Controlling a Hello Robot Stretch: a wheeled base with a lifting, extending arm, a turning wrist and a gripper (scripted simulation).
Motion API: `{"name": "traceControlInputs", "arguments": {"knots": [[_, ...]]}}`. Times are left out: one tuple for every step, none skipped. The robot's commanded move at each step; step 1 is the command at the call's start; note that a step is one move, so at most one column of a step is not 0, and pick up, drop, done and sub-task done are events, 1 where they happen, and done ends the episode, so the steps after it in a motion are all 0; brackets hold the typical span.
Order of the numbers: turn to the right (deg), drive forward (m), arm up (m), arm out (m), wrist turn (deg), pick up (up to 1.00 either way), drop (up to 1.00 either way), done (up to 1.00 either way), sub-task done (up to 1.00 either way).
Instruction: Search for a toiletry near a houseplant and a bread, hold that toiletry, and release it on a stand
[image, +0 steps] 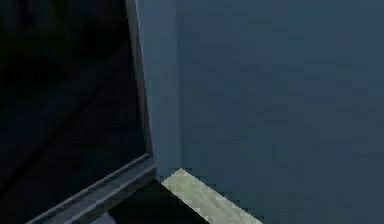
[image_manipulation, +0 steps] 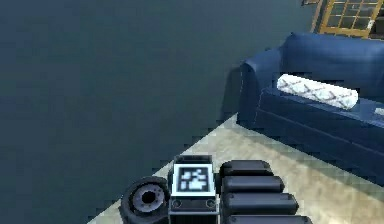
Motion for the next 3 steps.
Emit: {"name": "traceControlInputs", "arguments": {"knots": [[-45.0, 0.0, 0.0, 0.0, 0.0, 0.0, 0.0, 0.0, 0.0], [-45.0, 0.0, 0.0, 0.0, 0.0, 0.0, 0.0, 0.0, 0.0], [-3.0, 0.0, 0.0, 0.0, 0.0, 0.0, 0.0, 0.0, 0.0]]}}
